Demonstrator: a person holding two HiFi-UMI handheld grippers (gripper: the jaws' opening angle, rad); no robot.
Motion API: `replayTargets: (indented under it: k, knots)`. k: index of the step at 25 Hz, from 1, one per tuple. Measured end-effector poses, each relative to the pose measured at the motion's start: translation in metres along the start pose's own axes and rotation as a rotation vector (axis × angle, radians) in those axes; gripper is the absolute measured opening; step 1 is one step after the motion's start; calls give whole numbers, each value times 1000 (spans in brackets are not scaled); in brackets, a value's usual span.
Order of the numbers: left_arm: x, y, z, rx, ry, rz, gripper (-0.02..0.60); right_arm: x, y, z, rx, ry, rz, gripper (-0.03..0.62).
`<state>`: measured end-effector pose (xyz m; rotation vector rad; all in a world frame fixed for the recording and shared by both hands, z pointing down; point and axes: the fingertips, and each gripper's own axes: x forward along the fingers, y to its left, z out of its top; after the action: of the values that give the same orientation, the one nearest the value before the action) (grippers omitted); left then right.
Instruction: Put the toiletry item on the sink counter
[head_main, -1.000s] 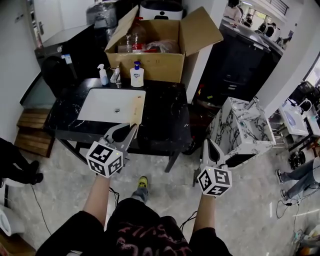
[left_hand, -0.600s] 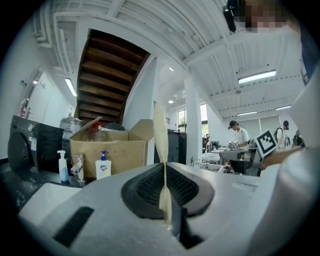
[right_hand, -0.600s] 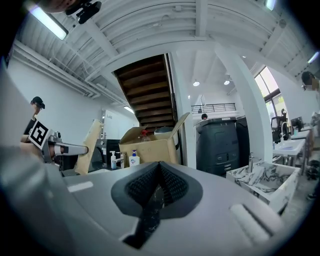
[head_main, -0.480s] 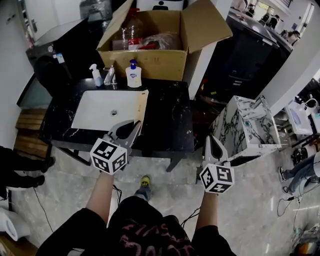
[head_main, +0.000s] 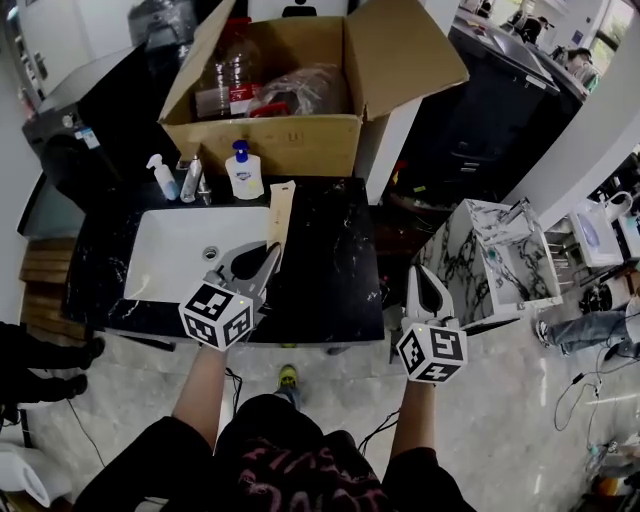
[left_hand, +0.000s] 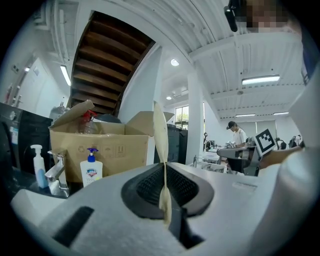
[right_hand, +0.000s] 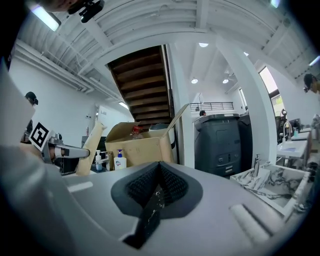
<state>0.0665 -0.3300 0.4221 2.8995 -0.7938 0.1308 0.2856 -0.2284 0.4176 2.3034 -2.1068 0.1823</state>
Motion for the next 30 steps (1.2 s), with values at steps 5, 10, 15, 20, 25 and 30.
replayTargets:
  k: [5, 10, 15, 20, 25, 30]
  knots:
    - [30, 31, 0, -11, 8, -13, 11, 43, -2, -2, -2, 15, -6, 11]
    - [43, 55, -4, -20, 25, -16, 11, 70, 4, 2, -19, -14, -12, 11]
    - [45, 70, -8, -33, 32, -24, 11, 86, 13, -3, -15, 9, 0, 11]
    - [44, 77, -7, -40, 27, -30, 11, 90, 16, -5, -18, 24, -11, 11]
    - [41, 76, -5, -46, 24, -32, 11, 90, 19, 1, -23, 12, -5, 11]
    - [40, 80, -2, -60, 10, -8, 12, 90, 17, 6, -20, -6, 16, 11]
